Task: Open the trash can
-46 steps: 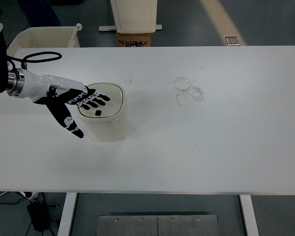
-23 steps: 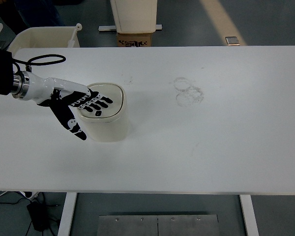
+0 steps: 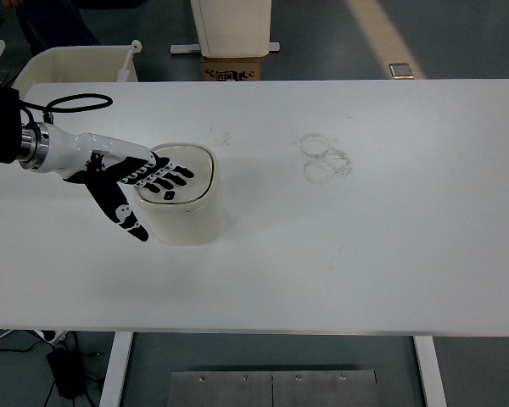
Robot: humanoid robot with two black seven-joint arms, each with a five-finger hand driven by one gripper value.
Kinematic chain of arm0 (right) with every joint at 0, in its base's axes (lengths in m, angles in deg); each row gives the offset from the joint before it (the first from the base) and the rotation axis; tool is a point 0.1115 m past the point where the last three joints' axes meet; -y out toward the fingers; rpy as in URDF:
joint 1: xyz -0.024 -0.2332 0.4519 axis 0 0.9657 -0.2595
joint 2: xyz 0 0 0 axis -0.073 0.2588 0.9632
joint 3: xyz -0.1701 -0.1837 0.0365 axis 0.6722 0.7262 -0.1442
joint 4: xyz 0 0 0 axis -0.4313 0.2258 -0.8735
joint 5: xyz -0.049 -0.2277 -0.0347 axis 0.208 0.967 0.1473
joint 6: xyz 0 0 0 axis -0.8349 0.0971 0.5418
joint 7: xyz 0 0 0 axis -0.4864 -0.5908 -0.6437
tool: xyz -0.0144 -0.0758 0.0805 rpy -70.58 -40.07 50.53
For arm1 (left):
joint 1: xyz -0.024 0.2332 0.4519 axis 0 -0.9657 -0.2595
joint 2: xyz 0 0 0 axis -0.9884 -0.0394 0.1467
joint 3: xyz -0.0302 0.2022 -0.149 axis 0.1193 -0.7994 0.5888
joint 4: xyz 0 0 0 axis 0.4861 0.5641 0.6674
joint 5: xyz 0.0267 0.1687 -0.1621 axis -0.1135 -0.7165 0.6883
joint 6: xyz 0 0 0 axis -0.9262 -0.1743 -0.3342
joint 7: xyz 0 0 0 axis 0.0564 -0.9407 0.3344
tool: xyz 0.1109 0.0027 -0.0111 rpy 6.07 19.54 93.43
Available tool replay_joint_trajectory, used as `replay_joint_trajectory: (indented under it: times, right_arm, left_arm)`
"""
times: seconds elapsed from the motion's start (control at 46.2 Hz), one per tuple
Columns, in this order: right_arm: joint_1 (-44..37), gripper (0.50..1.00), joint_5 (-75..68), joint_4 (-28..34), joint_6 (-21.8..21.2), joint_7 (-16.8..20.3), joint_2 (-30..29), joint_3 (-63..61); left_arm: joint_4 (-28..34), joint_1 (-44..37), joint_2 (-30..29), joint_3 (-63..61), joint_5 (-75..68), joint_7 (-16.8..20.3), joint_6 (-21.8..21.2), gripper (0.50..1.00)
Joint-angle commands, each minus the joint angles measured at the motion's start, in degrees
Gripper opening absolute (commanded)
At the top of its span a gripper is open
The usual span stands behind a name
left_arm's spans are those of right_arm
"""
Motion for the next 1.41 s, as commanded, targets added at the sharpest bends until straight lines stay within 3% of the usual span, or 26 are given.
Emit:
replay_joint_trajectory:
  times: [0.0,0.432,0.843,1.211,1.384]
  right_arm:
    - [0.0,0.991,0.0,0.0,0.0,0.0,0.0,0.0]
    - [0.0,0.991,0.0,0.0,0.0,0.0,0.0,0.0]
    - [0.0,0.991,0.0,0.0,0.0,0.0,0.0,0.0]
    - [0.0,0.991,0.0,0.0,0.0,0.0,0.0,0.0]
    - [0.1,0.991,0.0,0.0,0.0,-0.1,0.0,0.0]
  left_arm:
    - [0.5,1.6,-0.2,0.4,0.7,0.1,-0.2,1.000]
    - [9.1,10.7,-0.1,1.2,7.7,0.5,0.5,1.000]
    - [19.5,10.0,0.0,7.3,13.0,1.2,-0.2,1.000]
    - [31.6,4.2,0.0,10.2,25.5,11.9,-2.1,1.000]
    - [37.1,-2.7,0.3,15.1,34.0,13.6,-3.8,1.000]
